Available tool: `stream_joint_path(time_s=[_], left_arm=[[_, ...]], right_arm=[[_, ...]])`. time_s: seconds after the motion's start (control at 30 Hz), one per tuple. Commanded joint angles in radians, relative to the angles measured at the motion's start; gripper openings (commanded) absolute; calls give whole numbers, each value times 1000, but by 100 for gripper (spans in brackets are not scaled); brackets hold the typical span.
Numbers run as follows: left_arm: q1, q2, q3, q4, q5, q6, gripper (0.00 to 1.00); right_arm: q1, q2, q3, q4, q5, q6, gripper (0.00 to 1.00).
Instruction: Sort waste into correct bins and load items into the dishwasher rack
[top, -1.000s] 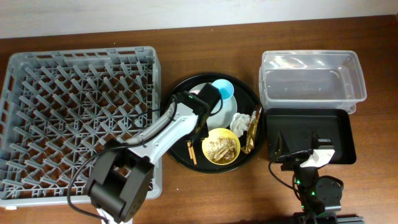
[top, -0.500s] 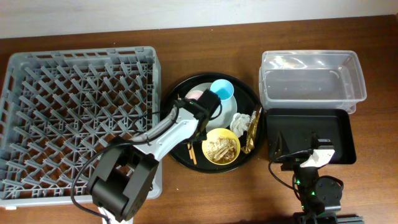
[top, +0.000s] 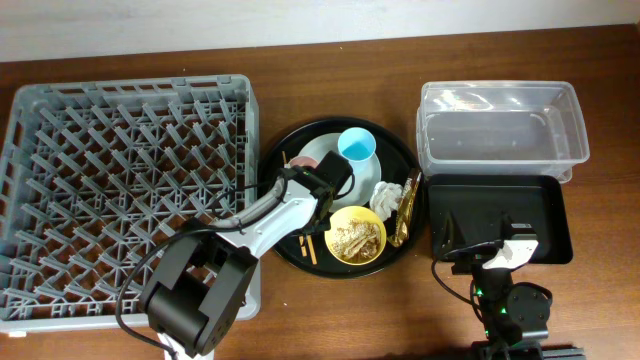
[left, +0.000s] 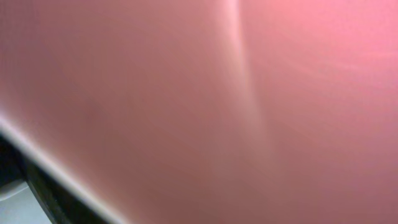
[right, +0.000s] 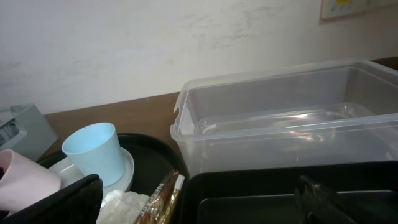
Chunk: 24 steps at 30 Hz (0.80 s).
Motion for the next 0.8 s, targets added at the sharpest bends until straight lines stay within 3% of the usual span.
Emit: stream_joint_path(time_s=[0.0, 0.2, 0.4, 0.63, 0.77], left_arm=[[2, 7, -26, 0, -6, -2, 17], [1, 7, -25, -1, -3, -2, 1], [1, -39, 14, -50, -30, -2, 1], [1, -269, 64, -141, -44, 3, 1], [3, -389, 64, -143, -10, 148, 1]], right_arm=[[-5, 1, -5, -5, -6, -6, 99], [-5, 1, -5, -4, -6, -6, 99], [-5, 1, -5, -4, -6, -6, 99], [-5, 1, -5, -5, -6, -6, 99], [-5, 1, -5, -4, -6, -6, 99]])
